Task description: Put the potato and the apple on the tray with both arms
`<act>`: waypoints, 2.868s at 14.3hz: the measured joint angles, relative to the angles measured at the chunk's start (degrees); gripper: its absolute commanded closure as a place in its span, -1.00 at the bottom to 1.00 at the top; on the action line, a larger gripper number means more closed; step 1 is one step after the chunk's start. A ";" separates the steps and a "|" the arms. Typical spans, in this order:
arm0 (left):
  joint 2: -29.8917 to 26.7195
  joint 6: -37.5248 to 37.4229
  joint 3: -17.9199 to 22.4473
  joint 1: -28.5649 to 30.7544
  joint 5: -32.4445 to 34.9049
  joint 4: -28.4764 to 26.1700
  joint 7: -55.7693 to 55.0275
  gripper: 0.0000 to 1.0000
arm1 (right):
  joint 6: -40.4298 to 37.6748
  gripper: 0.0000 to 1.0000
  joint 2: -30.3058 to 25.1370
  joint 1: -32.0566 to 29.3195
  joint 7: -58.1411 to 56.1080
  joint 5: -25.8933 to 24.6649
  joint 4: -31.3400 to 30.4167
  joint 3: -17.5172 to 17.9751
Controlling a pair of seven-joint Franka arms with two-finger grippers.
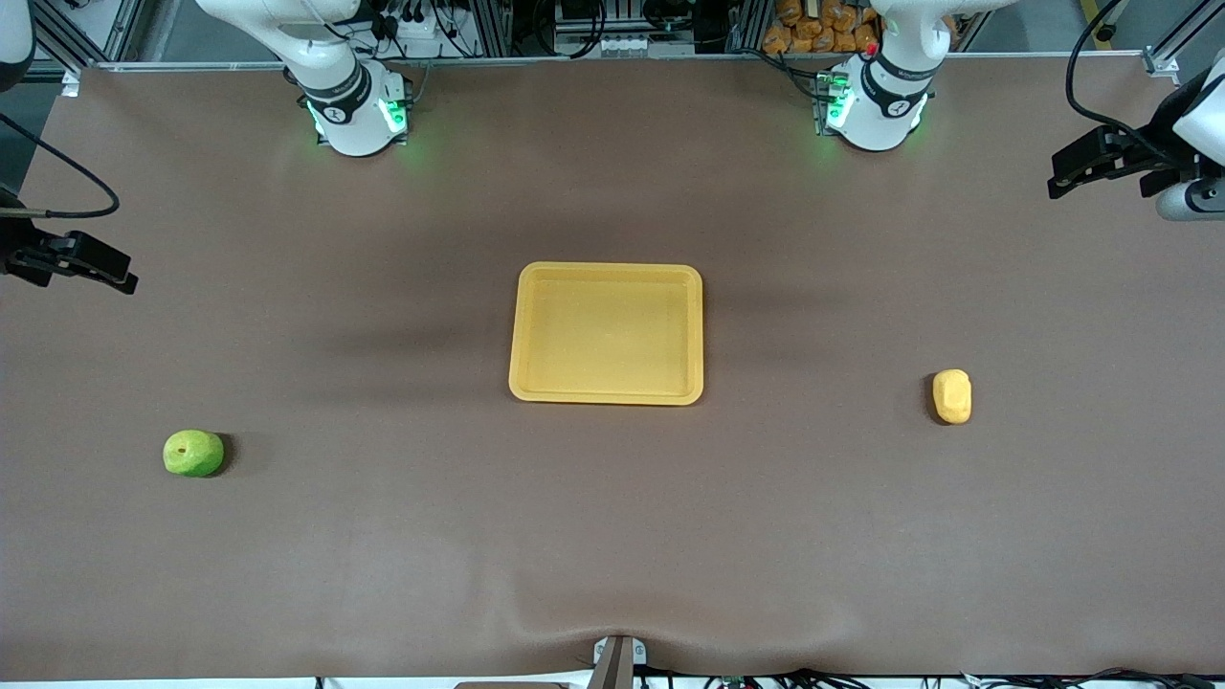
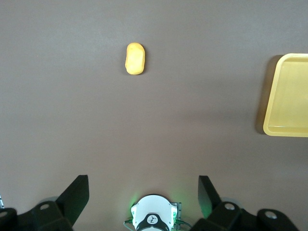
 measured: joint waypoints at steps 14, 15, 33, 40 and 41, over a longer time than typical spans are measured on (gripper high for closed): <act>1.34 14.72 0.12 0.21 0.04 -15.47 -1.74 -1.00 | 7.41 -1.00 7.23 -0.70 -0.07 0.02 0.15 -0.02; 1.41 17.80 0.15 0.34 0.06 -17.59 -1.75 -1.00 | 8.64 -1.00 8.31 -0.78 -0.07 0.02 0.16 -0.03; 24.35 64.73 0.34 7.70 9.08 -29.73 -1.53 -1.00 | 20.60 -1.00 21.70 -4.20 -0.29 0.02 0.23 -0.20; 27.13 66.99 0.29 7.82 9.09 -29.86 -1.53 -1.00 | 28.51 -1.00 27.21 -8.49 -6.88 0.03 0.23 -0.37; 27.63 67.73 0.29 7.83 9.09 -29.89 -1.53 -1.00 | 29.79 -1.00 28.09 -8.89 -7.30 0.03 0.23 -0.37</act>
